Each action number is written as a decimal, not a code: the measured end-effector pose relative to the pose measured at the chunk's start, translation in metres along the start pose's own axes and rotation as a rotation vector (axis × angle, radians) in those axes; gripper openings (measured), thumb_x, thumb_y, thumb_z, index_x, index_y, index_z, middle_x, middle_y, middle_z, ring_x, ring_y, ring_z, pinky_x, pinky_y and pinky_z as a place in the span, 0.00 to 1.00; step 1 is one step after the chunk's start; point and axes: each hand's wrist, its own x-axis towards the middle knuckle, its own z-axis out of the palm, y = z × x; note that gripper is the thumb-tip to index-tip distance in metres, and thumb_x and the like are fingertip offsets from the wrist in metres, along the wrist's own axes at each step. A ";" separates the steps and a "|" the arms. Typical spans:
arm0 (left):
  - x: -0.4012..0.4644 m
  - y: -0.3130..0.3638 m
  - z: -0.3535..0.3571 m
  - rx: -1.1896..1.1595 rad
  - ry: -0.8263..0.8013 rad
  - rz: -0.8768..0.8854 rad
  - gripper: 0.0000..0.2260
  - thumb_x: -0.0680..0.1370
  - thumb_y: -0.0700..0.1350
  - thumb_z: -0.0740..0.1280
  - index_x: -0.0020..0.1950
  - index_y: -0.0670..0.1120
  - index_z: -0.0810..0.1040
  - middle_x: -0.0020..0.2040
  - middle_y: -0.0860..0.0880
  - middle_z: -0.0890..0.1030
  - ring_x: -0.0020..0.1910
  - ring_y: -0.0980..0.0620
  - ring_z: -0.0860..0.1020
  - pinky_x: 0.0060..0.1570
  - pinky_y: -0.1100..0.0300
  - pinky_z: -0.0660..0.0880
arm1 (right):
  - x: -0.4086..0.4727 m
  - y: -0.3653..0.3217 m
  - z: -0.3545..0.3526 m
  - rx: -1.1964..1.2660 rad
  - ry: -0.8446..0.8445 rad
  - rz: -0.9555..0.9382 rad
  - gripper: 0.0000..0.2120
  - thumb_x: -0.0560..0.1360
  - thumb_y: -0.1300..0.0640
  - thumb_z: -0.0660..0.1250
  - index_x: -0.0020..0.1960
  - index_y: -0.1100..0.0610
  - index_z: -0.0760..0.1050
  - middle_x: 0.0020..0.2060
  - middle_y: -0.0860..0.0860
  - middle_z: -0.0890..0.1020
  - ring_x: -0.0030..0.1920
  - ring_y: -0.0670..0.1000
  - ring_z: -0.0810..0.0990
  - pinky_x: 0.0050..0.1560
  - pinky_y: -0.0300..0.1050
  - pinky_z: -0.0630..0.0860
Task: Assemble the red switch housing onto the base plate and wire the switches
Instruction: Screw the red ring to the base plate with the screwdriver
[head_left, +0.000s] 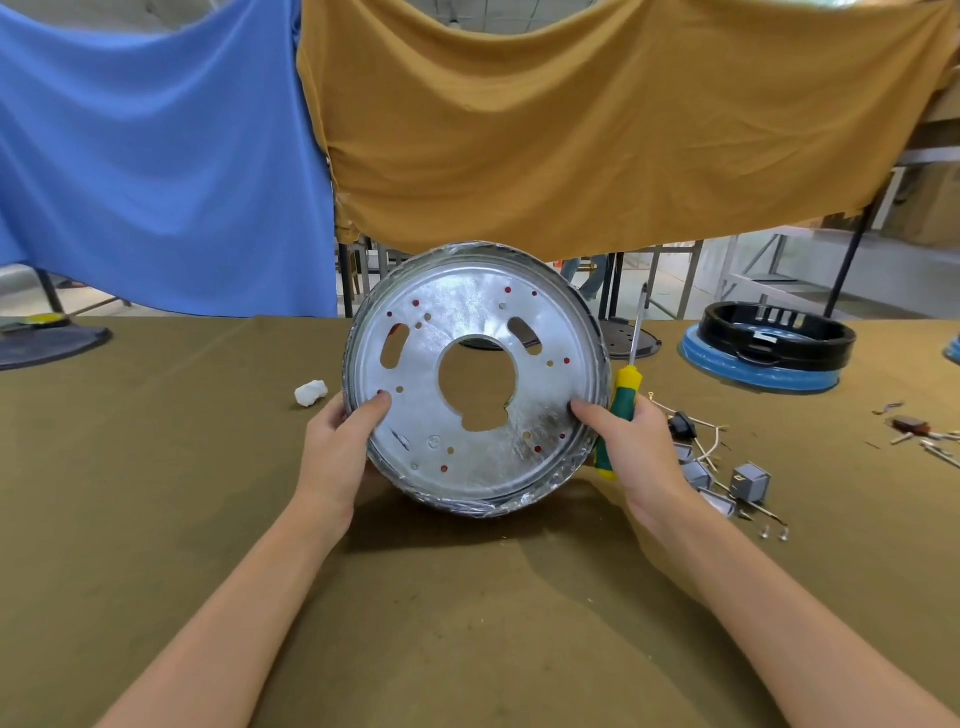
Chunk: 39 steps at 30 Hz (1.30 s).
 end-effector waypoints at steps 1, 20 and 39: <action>0.000 0.001 0.000 -0.004 0.003 0.014 0.08 0.78 0.47 0.70 0.56 0.50 0.81 0.46 0.54 0.86 0.42 0.55 0.85 0.31 0.65 0.78 | 0.000 0.001 0.000 -0.005 -0.009 0.002 0.07 0.76 0.56 0.72 0.52 0.51 0.78 0.43 0.46 0.86 0.42 0.46 0.85 0.39 0.42 0.81; -0.006 -0.006 0.005 -0.032 -0.179 0.008 0.25 0.75 0.37 0.69 0.68 0.56 0.73 0.57 0.51 0.84 0.51 0.50 0.84 0.40 0.59 0.80 | 0.004 0.000 -0.002 0.121 0.035 0.079 0.07 0.74 0.59 0.73 0.52 0.54 0.78 0.41 0.49 0.87 0.39 0.48 0.86 0.32 0.39 0.79; -0.021 -0.012 0.021 -0.156 -0.286 -0.232 0.29 0.76 0.27 0.63 0.73 0.48 0.67 0.59 0.46 0.84 0.54 0.45 0.84 0.45 0.54 0.82 | -0.015 0.004 0.019 0.184 0.129 0.024 0.11 0.74 0.62 0.73 0.52 0.52 0.75 0.48 0.49 0.84 0.47 0.50 0.84 0.40 0.46 0.83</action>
